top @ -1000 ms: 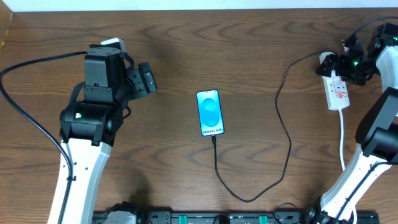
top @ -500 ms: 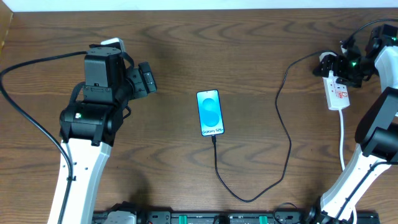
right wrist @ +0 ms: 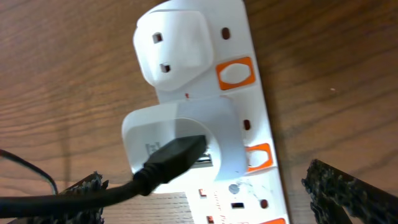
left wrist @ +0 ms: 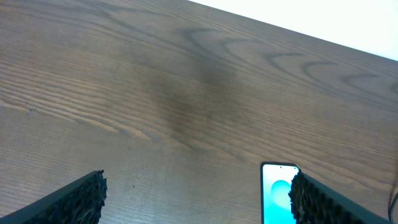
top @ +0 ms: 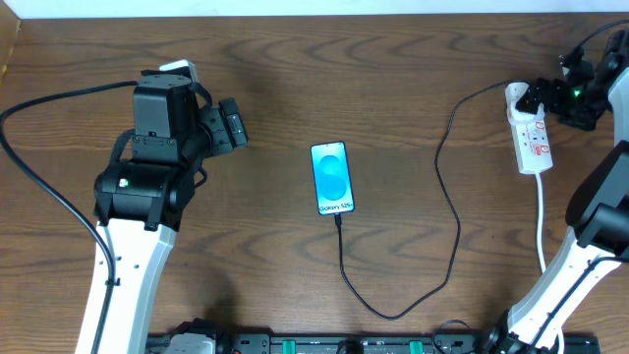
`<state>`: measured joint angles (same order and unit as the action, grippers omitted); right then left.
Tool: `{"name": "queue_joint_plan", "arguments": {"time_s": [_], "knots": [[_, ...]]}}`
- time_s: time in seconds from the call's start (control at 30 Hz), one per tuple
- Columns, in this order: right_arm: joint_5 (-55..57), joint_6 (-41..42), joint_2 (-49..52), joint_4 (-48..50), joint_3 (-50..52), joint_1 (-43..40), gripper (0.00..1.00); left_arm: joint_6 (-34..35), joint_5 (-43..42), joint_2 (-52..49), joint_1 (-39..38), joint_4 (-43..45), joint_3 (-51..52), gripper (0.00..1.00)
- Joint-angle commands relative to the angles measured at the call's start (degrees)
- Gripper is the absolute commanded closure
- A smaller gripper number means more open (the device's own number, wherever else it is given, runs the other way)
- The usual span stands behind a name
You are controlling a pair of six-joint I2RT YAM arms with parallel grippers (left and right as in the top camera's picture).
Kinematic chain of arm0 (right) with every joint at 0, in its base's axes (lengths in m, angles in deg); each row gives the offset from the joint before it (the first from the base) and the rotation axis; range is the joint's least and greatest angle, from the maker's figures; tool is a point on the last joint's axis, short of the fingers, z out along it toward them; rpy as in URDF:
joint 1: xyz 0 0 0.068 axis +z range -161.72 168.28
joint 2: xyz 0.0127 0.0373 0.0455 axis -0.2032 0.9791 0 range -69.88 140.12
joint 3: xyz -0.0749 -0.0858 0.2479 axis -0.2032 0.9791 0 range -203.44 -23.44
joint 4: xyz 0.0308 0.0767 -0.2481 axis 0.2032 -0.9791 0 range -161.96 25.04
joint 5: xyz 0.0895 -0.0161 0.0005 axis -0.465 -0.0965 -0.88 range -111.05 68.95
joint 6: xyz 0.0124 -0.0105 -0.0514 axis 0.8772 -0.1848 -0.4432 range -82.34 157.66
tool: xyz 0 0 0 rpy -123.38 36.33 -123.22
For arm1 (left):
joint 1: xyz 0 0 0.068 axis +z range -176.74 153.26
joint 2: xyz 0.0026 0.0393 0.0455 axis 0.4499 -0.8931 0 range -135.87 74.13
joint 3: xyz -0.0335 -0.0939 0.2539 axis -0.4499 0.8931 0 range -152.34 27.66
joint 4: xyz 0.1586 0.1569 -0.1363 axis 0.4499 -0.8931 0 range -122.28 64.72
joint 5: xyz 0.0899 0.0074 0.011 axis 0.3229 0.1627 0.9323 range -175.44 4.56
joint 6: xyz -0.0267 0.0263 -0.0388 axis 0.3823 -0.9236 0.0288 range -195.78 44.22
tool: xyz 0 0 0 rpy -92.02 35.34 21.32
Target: Plug charger to phone and switch on socket
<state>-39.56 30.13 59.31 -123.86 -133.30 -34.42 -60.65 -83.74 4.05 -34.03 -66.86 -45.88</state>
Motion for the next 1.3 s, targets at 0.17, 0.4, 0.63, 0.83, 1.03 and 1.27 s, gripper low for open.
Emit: {"name": "queue_joint_plan", "arguments": {"time_s": [0.17,0.4,0.63,0.83,1.03,1.27], "knots": [[-5.4,0.2,1.1,2.4,2.7,1.4,0.01,-0.5,0.7,0.0,0.0,0.0,-0.9,0.07],[-6.8,0.7,1.1,4.3,7.3,2.3,0.01,-0.5,0.7,0.0,0.0,0.0,-0.9,0.07],[-8.3,0.9,1.1,6.9,11.5,3.0,0.01,-0.5,0.7,0.0,0.0,0.0,-0.9,0.07],[-14.5,0.9,1.1,6.6,12.1,3.0,0.01,-0.5,0.7,0.0,0.0,0.0,-0.9,0.07],[-13.4,0.9,1.1,5.8,12.0,3.0,0.01,-0.5,0.7,0.0,0.0,0.0,-0.9,0.07],[-5.4,0.9,0.9,5.0,10.9,2.7,0.01,-0.5,0.7,0.0,0.0,0.0,-0.9,0.07]]}}
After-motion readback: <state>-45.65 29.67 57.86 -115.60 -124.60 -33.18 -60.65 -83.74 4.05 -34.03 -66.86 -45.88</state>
